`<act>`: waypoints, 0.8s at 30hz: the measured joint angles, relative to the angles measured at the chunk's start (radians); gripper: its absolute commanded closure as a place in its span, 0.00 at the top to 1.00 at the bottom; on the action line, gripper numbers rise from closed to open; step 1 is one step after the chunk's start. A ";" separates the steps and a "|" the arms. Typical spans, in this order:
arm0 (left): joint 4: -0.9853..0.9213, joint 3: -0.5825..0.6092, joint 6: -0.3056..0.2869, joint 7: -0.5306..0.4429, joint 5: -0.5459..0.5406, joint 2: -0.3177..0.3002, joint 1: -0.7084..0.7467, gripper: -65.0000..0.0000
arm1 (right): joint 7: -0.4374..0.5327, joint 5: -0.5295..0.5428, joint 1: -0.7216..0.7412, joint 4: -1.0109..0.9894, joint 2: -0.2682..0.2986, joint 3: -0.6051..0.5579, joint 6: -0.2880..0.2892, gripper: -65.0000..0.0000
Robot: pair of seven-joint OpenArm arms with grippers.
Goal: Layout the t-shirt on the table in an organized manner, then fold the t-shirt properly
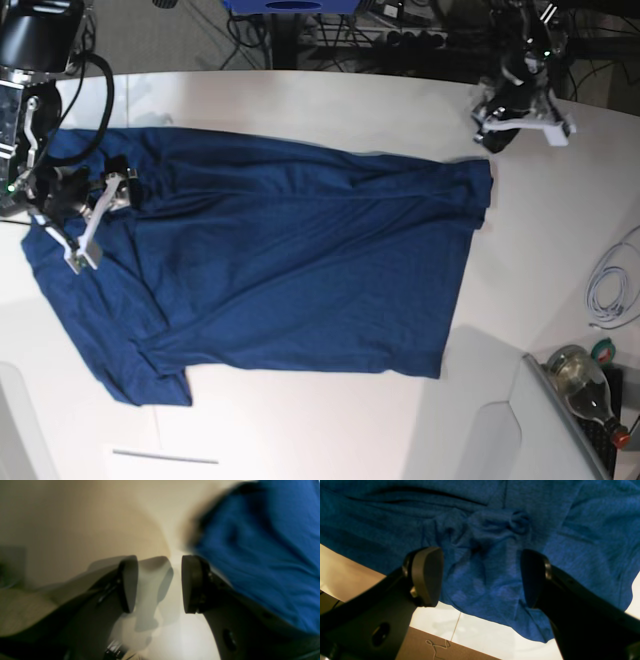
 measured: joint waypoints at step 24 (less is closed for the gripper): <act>-0.069 0.060 -0.003 -0.024 0.002 0.001 -0.079 0.00 | 0.000 0.000 0.000 0.000 0.002 0.000 0.000 0.70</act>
